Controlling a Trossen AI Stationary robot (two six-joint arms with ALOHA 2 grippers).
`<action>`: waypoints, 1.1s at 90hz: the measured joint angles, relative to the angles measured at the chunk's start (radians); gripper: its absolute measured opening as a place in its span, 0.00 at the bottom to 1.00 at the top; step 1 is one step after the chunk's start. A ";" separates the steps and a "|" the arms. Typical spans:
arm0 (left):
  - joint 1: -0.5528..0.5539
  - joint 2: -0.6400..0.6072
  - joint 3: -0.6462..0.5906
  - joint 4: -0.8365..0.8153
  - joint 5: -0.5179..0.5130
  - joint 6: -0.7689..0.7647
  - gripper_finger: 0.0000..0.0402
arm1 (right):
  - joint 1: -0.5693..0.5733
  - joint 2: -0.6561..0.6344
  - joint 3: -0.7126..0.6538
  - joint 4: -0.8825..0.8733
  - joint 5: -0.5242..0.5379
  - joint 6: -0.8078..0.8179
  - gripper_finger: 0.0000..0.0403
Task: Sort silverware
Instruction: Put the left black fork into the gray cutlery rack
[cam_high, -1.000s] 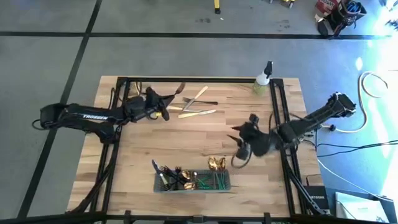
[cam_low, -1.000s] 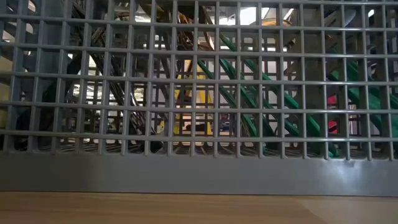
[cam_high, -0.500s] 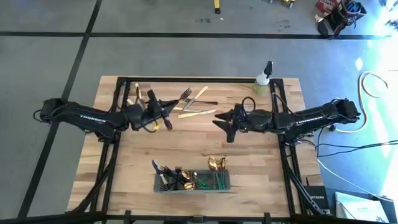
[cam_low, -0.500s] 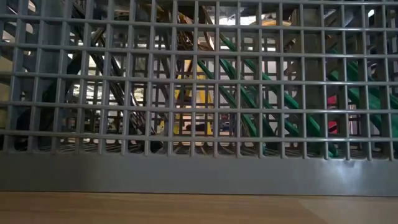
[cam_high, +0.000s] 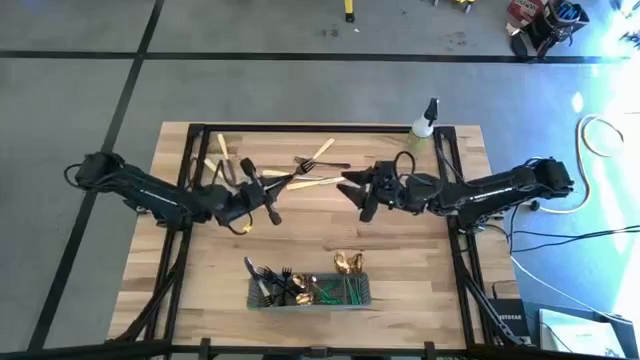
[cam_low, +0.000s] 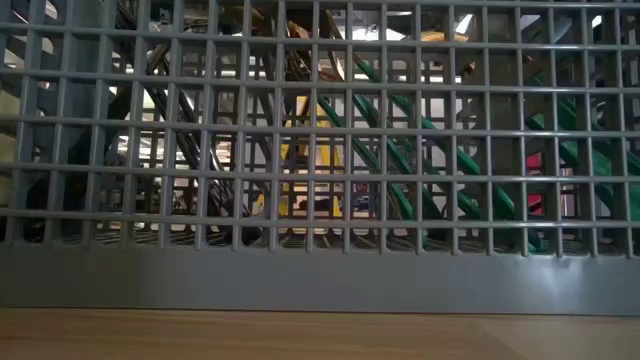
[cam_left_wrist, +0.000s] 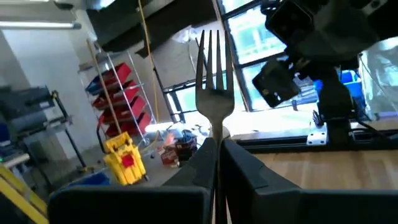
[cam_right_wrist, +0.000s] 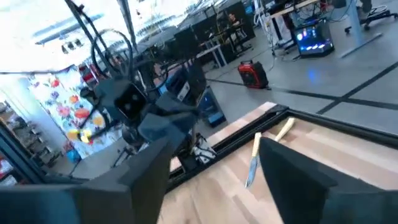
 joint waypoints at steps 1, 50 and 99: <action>-0.001 0.003 0.003 0.004 0.000 0.006 0.01 | 0.000 0.007 0.004 0.001 0.000 0.000 0.61; -0.067 0.122 0.087 0.019 -0.036 0.198 0.01 | 0.000 0.239 0.209 0.041 0.026 -0.097 0.70; -0.088 0.121 0.090 0.053 -0.030 0.217 0.01 | -0.008 0.238 0.214 0.043 0.037 -0.096 0.67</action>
